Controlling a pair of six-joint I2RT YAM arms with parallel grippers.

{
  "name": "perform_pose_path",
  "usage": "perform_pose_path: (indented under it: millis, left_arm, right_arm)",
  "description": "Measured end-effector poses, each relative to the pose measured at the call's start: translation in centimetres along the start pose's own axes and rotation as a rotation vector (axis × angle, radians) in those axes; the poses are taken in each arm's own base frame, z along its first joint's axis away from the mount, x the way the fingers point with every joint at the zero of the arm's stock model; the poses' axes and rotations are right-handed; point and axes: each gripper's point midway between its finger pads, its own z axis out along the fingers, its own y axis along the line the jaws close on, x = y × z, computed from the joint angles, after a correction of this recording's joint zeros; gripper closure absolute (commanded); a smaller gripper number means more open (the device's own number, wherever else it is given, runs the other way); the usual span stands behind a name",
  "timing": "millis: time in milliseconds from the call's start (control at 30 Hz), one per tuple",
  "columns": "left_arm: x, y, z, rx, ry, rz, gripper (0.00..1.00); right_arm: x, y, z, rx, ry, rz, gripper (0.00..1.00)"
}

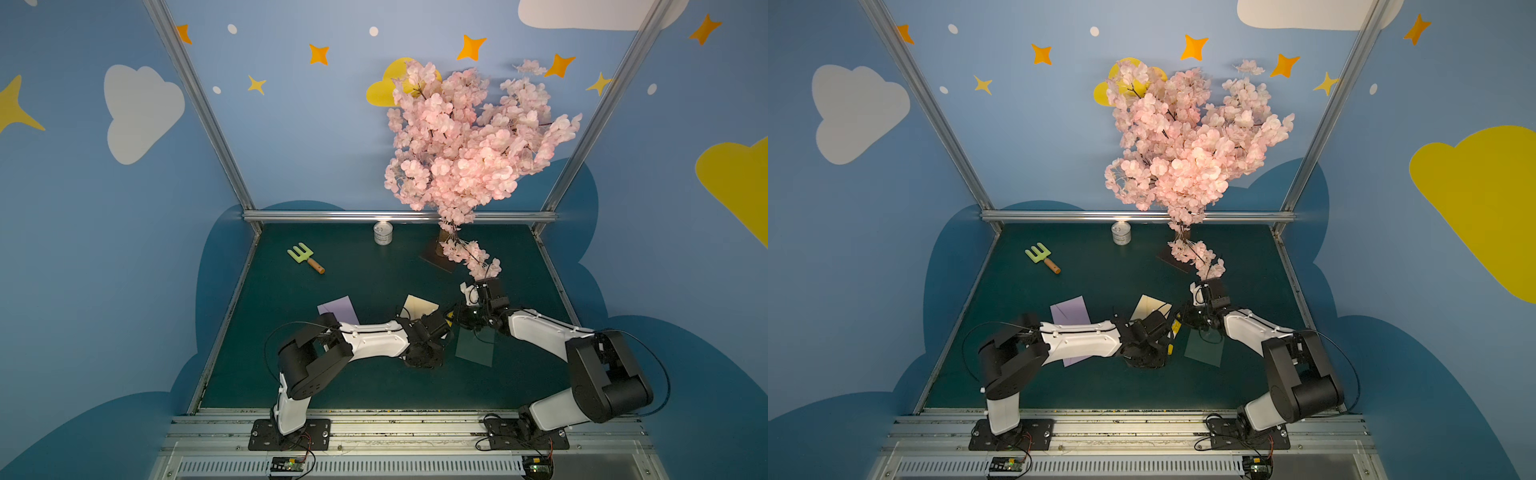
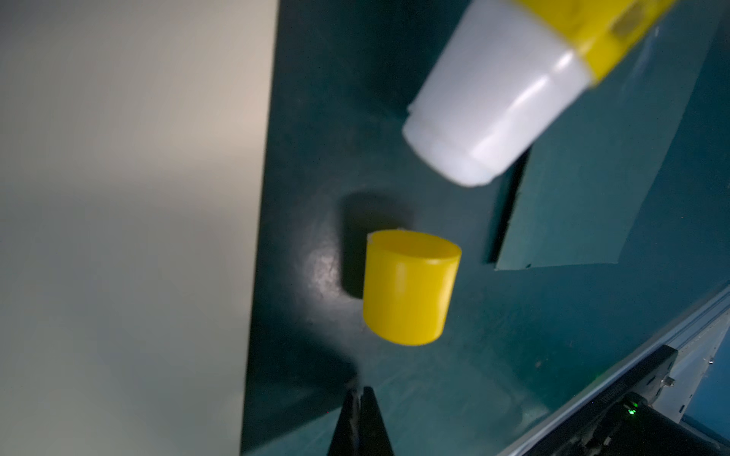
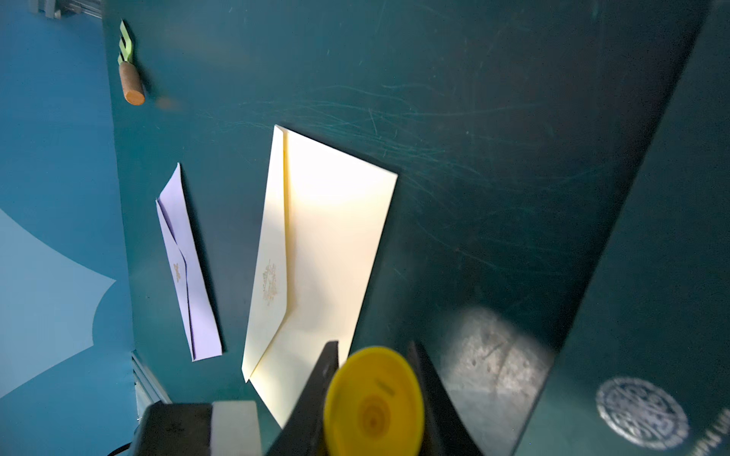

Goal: Seal the envelope with a glue stick
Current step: Close the lid of the glue stick.

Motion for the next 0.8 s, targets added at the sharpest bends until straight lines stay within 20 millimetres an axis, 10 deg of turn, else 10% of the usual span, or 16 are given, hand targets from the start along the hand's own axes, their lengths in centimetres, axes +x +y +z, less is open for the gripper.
perform_pose_path:
  millis: [800]
  left_arm:
    - [-0.6,-1.3,0.9,0.027,0.013,0.002,0.95]
  right_arm:
    - [1.7,-0.8,0.6,-0.034,0.041,0.015,1.0]
